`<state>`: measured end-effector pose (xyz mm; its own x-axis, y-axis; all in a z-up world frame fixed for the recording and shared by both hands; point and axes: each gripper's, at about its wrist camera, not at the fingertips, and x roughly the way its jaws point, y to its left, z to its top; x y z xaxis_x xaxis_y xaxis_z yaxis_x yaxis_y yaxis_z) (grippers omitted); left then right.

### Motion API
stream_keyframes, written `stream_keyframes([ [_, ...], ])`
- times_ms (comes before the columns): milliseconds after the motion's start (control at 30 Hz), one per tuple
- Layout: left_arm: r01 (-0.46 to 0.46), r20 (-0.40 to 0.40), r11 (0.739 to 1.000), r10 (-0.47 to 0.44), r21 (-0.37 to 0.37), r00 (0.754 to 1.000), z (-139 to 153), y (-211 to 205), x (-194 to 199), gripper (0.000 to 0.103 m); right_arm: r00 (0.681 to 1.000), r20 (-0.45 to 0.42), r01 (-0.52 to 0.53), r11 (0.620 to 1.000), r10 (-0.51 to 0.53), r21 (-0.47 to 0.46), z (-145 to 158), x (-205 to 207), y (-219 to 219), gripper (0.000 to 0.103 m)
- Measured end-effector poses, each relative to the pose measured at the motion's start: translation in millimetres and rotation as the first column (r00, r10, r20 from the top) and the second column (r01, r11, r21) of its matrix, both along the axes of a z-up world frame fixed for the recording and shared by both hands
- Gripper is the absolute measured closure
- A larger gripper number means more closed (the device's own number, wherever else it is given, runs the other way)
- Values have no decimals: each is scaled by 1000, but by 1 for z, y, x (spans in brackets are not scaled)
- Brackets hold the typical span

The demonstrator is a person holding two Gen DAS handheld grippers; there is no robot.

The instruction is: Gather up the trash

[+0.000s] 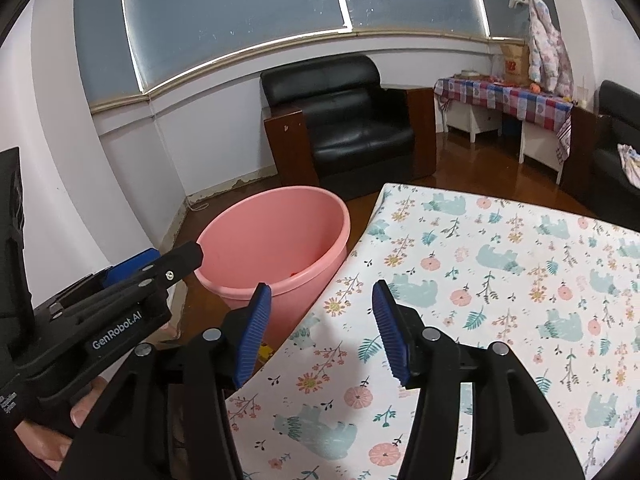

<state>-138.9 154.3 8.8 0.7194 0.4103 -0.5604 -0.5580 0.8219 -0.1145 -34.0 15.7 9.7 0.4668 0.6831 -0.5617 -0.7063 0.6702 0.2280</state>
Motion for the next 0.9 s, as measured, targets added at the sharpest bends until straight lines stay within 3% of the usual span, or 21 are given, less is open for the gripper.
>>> stream_keyframes([
  [900, 4, 3, 1000, -4, -6, 1000, 1, -3, -1, 52, 998, 51, 43, 999, -43, 15, 9, -4, -8, 50],
])
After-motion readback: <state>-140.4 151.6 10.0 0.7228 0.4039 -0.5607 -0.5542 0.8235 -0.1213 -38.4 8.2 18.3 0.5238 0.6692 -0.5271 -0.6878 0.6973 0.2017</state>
